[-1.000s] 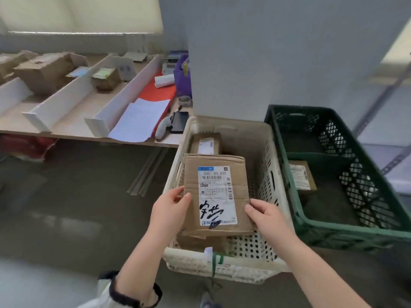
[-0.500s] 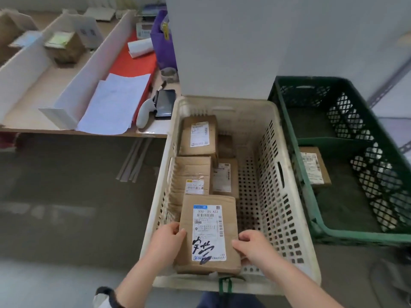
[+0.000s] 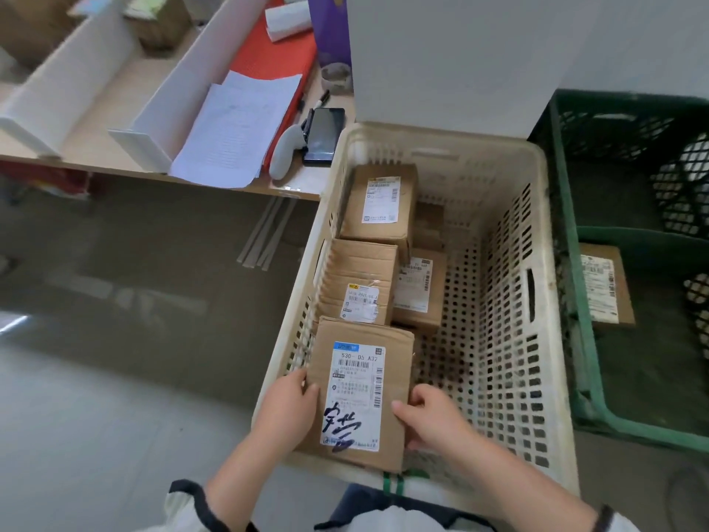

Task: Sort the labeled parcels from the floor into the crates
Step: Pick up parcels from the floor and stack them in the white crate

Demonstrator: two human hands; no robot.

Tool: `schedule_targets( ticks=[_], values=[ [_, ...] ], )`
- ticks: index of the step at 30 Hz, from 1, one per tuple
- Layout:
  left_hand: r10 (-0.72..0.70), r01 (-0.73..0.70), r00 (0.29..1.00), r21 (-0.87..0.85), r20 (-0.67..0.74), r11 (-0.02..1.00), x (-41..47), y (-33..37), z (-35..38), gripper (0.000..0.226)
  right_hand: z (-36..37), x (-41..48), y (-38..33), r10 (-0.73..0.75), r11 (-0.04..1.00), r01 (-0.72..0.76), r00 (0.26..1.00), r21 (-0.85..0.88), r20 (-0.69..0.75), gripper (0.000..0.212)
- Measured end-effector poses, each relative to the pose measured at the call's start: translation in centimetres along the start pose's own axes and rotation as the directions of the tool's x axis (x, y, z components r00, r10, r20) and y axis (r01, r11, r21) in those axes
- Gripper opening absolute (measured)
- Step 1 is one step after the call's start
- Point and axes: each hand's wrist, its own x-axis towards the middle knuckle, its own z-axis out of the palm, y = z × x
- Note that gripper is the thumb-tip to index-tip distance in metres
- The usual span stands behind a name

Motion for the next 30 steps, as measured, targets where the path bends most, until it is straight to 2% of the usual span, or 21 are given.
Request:
schedule_targets(
  ticks=[2,6,10,16,20,23,24,30],
  values=[
    [0.010,-0.010,1.000,-0.009,-0.023,1.000,-0.3,0.5,-0.1,0.025,-0.4,-0.4,0.0,-0.025,0.999,0.025,1.000,0.021,-0.001,0.016],
    [0.101,-0.103,0.994,-0.047,-0.045,0.994,-0.7,3.1,0.0,0.015,-2.8,-1.3,-0.1,-0.081,0.996,0.084,0.995,0.042,-0.065,0.013],
    [0.201,-0.200,0.979,-0.105,0.005,0.974,-0.2,7.0,1.1,0.014,-7.1,-1.7,0.3,-0.102,0.991,0.117,0.977,0.068,-0.185,0.012],
    [0.248,-0.240,0.968,-0.136,0.048,0.961,3.1,13.4,2.7,0.024,-12.1,0.2,-0.4,-0.089,0.987,0.131,0.930,0.094,-0.357,0.016],
    [0.338,-0.340,0.941,-0.105,-0.035,0.935,8.3,18.7,2.1,0.028,-15.4,4.3,-4.1,-0.115,0.971,0.198,0.882,0.137,-0.458,0.024],
    [0.369,-0.377,0.925,-0.090,-0.093,0.922,13.5,23.0,1.6,0.034,-17.8,8.6,-8.0,-0.080,0.952,0.222,0.846,0.211,-0.527,0.007],
    [0.365,-0.373,0.925,-0.074,-0.104,0.925,15.4,24.2,1.5,0.033,-18.4,10.4,-9.1,-0.067,0.945,0.227,0.839,0.236,-0.540,0.009],
    [0.361,-0.350,0.925,0.103,-0.120,0.931,25.5,26.9,2.6,0.030,-20.6,19.6,-12.5,0.005,0.914,0.196,0.869,0.354,-0.495,0.029]
  ],
)
